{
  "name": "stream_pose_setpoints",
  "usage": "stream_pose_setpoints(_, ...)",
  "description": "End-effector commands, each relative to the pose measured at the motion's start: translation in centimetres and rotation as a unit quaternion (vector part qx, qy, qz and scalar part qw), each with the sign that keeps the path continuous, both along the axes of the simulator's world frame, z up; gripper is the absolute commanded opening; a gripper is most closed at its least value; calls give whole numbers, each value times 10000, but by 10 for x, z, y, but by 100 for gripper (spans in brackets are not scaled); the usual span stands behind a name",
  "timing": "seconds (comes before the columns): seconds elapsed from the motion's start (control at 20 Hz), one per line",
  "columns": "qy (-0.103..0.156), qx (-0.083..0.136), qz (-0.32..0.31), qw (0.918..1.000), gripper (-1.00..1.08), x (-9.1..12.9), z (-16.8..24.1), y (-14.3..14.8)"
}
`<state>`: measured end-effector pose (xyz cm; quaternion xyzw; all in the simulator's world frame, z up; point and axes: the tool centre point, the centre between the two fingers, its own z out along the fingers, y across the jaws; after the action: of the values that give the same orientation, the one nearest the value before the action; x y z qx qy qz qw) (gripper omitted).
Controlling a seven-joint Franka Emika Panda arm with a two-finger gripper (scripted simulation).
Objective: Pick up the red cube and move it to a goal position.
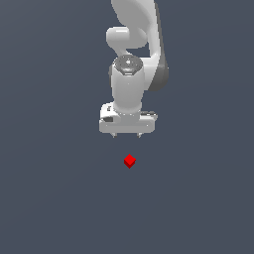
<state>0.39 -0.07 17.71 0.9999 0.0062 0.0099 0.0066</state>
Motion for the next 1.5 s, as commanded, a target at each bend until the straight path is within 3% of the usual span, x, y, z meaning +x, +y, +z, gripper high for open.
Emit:
stream_pose_setpoints(0.0, 0, 0, 0, 10000, 100, 0, 0, 0)
stream_pose_setpoints(0.45, 8, 4, 267, 9996, 100, 3, -11, 0)
stream_pose_setpoints(0.85, 28, 14, 974, 9952, 100, 11, -40, 0)
stream_pose_setpoints(1.15, 52, 24, 1787, 9839, 100, 20, -73, 1)
stream_pose_setpoints(1.45, 77, 30, 2638, 9645, 100, 30, -109, 5)
